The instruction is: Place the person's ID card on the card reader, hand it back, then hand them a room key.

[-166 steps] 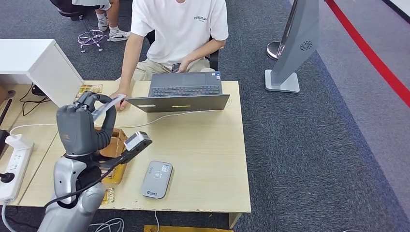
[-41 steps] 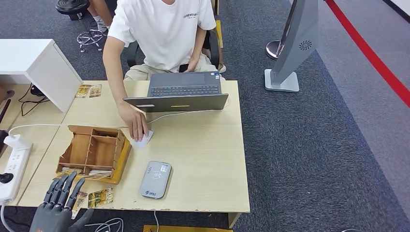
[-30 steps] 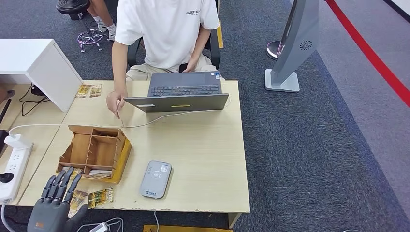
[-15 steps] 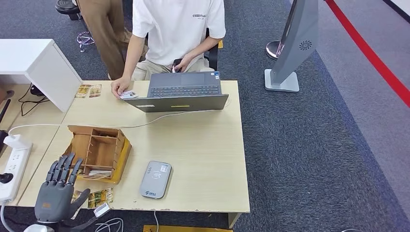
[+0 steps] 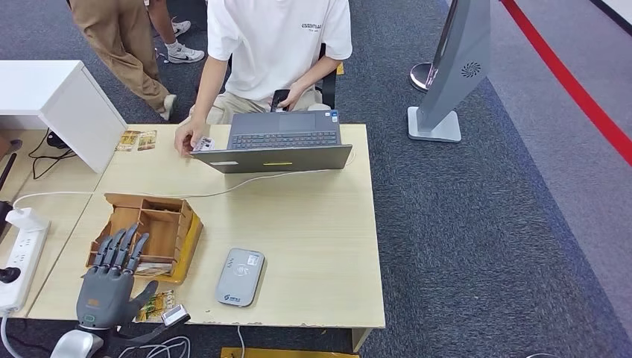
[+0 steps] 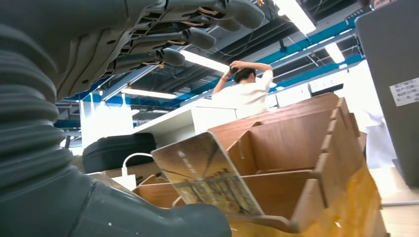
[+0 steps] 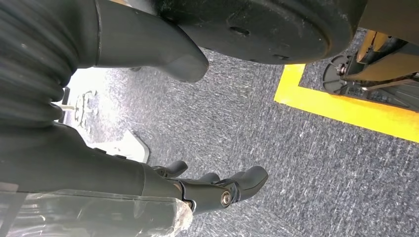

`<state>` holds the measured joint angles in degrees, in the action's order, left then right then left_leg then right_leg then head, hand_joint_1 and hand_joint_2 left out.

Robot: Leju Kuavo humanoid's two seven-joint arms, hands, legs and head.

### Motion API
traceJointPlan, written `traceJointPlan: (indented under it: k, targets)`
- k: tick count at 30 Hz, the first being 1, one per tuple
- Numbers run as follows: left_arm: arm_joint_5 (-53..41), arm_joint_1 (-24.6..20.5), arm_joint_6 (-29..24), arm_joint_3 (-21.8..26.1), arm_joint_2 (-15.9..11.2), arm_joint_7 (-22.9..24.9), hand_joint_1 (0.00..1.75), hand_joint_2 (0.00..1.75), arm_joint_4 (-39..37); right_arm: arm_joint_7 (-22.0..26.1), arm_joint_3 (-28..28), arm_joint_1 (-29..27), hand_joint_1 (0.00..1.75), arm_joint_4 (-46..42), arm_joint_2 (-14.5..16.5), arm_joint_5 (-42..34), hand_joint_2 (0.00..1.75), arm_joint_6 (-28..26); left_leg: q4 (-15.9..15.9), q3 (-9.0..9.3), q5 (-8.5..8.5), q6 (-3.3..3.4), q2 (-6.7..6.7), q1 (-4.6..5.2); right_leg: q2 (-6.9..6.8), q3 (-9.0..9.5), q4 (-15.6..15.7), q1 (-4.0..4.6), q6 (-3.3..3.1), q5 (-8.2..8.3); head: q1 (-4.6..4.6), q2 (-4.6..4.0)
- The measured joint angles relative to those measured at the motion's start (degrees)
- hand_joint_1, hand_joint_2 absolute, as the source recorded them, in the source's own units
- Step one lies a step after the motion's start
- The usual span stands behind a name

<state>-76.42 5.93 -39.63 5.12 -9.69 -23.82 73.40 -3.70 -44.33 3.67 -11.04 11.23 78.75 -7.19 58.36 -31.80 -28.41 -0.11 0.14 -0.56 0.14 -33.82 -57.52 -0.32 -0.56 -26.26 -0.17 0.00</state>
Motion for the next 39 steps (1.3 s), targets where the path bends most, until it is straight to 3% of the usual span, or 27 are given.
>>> traceJointPlan:
  k: [15, 39]
  targets:
    - [1.35, 0.26, -0.04, -2.78, -2.08, 2.15, 0.00, 1.75, 0.20, 0.09, 0.02, 0.00, 0.00, -0.01, 0.00, 0.05, 1.75, -0.02, 0.00, -0.02, 0.00, 0.00, -0.01, -0.01, -0.01, 0.00, 0.00, 0.01, 0.00, 0.00, -0.01, 0.00]
    - [0.80, 0.28, -0.04, -2.78, -2.24, 4.19, 0.00, 1.75, 1.39, -0.44, 0.02, -0.01, 0.00, -0.01, 0.00, 0.00, 1.75, -0.11, 0.00, -0.03, 0.00, 0.00, -0.01, -0.01, -0.02, 0.01, 0.00, 0.01, 0.00, 0.00, 0.00, 0.00]
